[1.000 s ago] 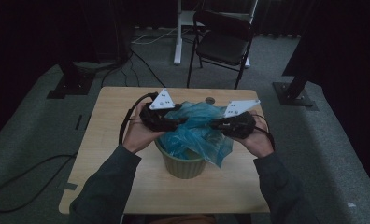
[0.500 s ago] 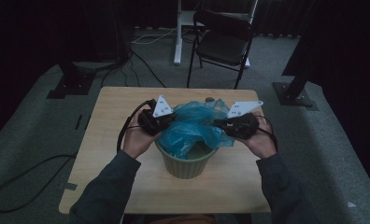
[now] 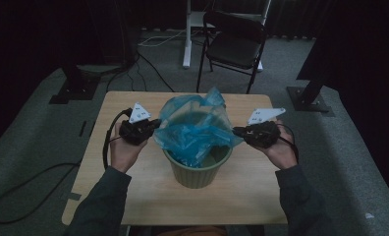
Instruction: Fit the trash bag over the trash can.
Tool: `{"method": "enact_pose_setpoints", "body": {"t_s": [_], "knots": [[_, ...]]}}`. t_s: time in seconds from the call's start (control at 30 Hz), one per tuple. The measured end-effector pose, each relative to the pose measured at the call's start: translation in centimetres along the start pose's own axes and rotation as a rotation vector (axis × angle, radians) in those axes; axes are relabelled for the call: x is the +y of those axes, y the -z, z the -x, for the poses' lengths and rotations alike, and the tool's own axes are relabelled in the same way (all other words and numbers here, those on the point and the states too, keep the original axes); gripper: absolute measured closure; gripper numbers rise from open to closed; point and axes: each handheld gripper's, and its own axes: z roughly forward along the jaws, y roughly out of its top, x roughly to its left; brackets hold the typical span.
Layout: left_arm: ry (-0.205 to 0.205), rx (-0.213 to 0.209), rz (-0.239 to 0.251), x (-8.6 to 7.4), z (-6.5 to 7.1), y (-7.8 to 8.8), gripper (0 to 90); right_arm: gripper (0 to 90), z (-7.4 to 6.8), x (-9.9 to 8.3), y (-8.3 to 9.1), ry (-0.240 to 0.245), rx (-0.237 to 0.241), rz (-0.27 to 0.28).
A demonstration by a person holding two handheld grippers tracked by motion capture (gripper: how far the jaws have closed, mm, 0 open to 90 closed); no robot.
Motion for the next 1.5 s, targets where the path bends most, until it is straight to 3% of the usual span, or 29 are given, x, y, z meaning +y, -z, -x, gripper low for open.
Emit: {"method": "enact_pose_setpoints", "body": {"t_s": [0.2,0.3,0.37,0.5,0.67,0.77,0.93,1.03,1.13,1.2,1.5], "knots": [[0.062,0.012,-0.029,-1.8,-1.3,-0.1,89.7,85.9,0.2,-0.8,-0.2,-0.013,0.013,-0.033],[0.064,-0.005,-0.017,-1.9,-1.3,-0.1,89.6,85.1,0.2,-0.9,-0.1,-0.020,0.025,-0.035],[0.058,-0.015,0.000,-1.7,-1.2,-0.1,89.5,74.0,0.3,-0.7,0.2,-0.033,0.025,-0.003],[0.044,-0.020,0.013,-1.0,-0.9,-0.1,89.4,63.2,0.6,0.6,1.3,-0.048,0.018,0.086],[0.044,-0.024,0.021,-0.7,-0.9,-0.4,89.3,58.4,0.8,2.3,1.7,-0.050,-0.003,0.128],[0.047,-0.028,0.021,-0.5,-0.9,-0.7,89.3,57.5,1.2,3.1,0.9,-0.062,-0.016,0.126],[0.047,-0.034,0.013,-0.4,-1.0,-1.5,89.3,55.2,3.0,3.8,-2.1,-0.149,-0.026,0.083],[0.056,-0.040,0.004,-0.4,-1.2,-2.0,89.3,60.7,4.3,3.9,-3.7,-0.213,-0.015,0.077],[0.066,-0.042,-0.006,-0.5,-1.4,-2.4,89.3,81.4,5.4,3.7,-5.1,-0.263,0.024,0.065],[0.072,-0.044,-0.013,-0.6,-1.5,-2.8,89.3,90.0,5.9,3.4,-5.7,-0.292,0.019,0.042],[0.143,-0.060,-0.084,-1.7,-2.7,-4.6,89.4,90.0,7.0,1.2,-7.0,-0.361,-0.020,-0.056]]}}
